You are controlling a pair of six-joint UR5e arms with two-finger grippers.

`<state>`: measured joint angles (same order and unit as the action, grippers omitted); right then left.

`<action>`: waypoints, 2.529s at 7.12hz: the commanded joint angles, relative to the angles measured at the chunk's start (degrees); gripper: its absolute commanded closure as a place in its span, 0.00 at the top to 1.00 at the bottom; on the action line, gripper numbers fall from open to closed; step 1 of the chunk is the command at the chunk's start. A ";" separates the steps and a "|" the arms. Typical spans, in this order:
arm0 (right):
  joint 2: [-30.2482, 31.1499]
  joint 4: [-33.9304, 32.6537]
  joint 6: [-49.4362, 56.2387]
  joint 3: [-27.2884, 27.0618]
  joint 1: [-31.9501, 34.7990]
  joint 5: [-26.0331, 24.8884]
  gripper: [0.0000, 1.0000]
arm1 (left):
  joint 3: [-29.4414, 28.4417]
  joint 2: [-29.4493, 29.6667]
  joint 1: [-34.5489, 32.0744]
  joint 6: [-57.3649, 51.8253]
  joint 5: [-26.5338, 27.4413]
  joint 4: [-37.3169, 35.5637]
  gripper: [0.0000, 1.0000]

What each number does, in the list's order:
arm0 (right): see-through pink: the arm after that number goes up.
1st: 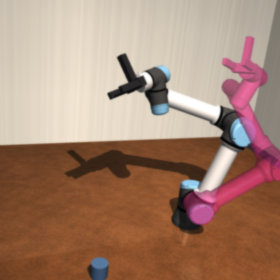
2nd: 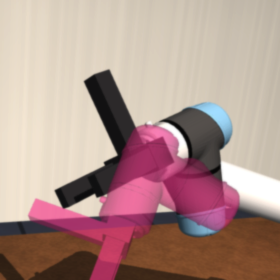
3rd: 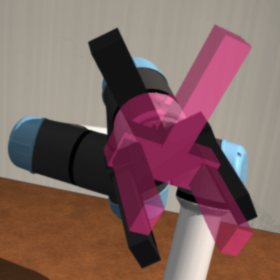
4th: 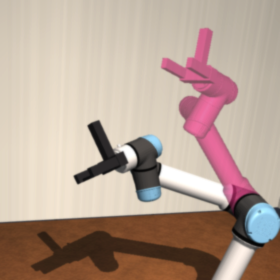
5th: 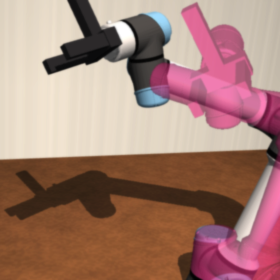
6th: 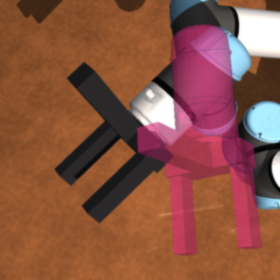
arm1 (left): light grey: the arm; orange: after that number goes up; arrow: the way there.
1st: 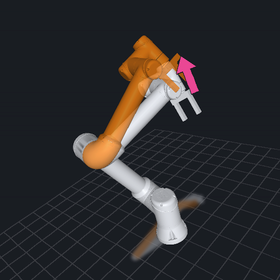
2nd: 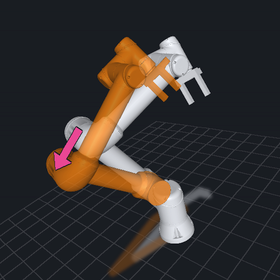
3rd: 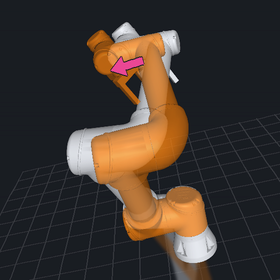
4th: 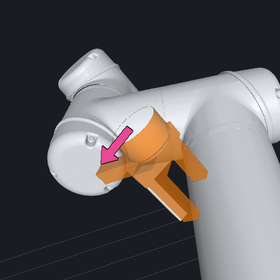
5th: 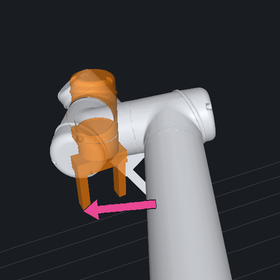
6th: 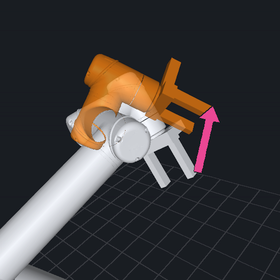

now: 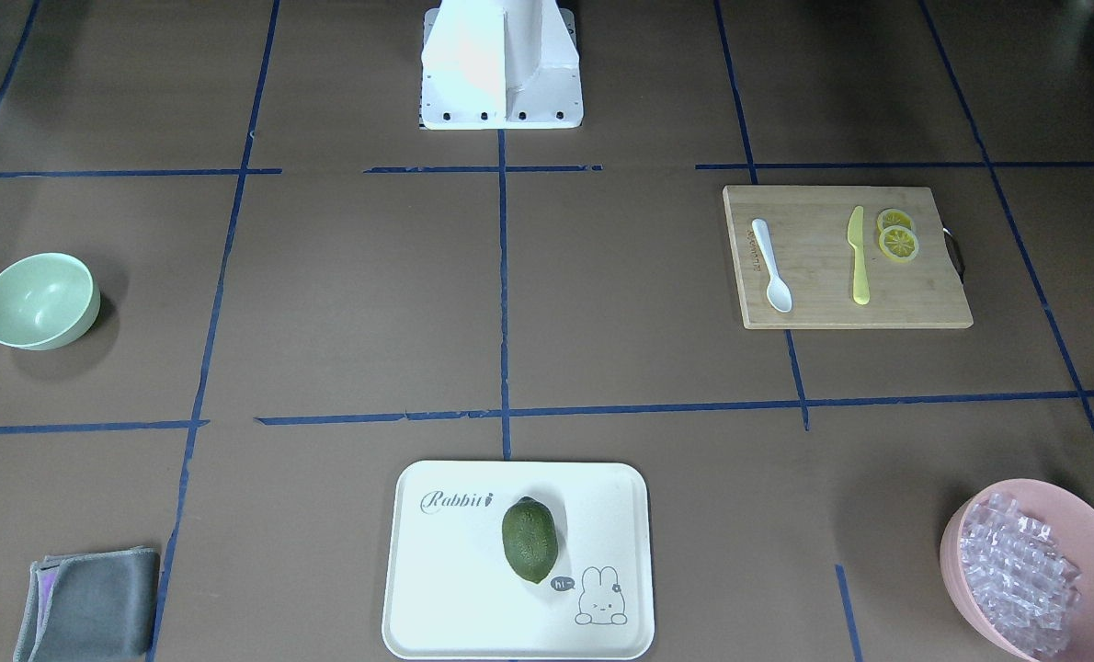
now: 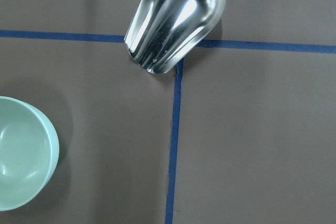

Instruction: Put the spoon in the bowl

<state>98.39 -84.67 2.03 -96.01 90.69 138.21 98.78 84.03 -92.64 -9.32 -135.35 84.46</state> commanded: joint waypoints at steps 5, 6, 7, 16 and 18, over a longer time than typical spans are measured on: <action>-3.03 0.03 -2.97 -1.55 -2.08 0.31 1.00 | 1.58 -0.18 0.00 0.09 -0.09 0.35 1.00; -3.03 0.20 -7.17 -3.46 -5.92 0.05 1.00 | 2.55 -0.18 0.00 0.52 -0.09 0.27 1.00; -2.85 3.95 -13.13 -4.26 -9.01 -0.22 1.00 | 2.82 -0.18 0.09 0.53 -0.09 0.35 1.00; 0.31 38.79 -45.09 7.77 -28.55 -9.36 0.54 | 4.40 -0.45 0.00 0.53 -0.09 0.26 1.00; 0.31 38.79 -45.36 7.25 -28.55 -8.66 0.00 | 4.32 -0.45 0.00 0.53 -0.09 0.26 1.00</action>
<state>98.72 -45.92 -43.19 -88.47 62.17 129.19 103.16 83.58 -92.64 -8.79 -135.44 84.73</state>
